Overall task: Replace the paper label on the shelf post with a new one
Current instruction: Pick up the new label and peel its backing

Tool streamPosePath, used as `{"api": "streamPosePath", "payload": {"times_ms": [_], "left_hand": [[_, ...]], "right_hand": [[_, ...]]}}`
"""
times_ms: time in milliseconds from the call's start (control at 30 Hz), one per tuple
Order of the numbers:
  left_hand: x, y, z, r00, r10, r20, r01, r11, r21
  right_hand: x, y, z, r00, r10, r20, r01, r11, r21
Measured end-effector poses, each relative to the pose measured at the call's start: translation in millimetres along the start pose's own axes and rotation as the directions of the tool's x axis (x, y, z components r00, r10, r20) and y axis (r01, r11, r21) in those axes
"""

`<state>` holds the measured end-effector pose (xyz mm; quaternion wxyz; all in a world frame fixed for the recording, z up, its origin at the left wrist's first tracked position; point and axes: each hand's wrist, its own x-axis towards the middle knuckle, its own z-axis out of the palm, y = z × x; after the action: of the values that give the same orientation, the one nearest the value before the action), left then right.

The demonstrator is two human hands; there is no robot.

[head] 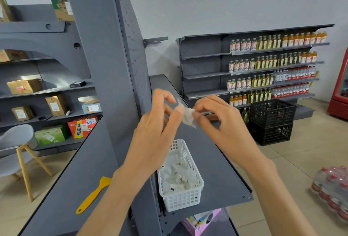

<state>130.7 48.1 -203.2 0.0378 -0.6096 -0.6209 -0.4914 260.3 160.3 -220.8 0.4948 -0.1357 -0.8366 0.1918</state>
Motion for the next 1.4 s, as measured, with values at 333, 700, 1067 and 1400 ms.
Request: {"api": "streamPosePath", "payload": {"times_ms": [333,700,1067,1400], "left_hand": [[0.4,-7.3,7.6,0.998,-0.017,0.062,0.017,1.0,0.013],[-4.2,-18.7,14.3,0.997,-0.032,0.074,0.009,0.957,0.289],[-10.2,-32.8,17.3,0.986,-0.123,0.117,0.062,0.904,0.422],[-15.1,-48.7,35.3,0.967,-0.156,0.204,0.037,0.872,0.488]], "right_hand": [[-1.6,11.2,3.1,0.985,0.168,-0.037,-0.158,0.971,0.181],[-4.8,33.2,14.5,0.913,0.408,0.022,-0.398,0.876,0.273],[-2.2,48.3,1.4,0.852,0.515,-0.095,-0.453,0.816,0.359],[-9.8,56.7,-9.3,0.813,0.504,-0.291,-0.361,0.829,0.427]]}}
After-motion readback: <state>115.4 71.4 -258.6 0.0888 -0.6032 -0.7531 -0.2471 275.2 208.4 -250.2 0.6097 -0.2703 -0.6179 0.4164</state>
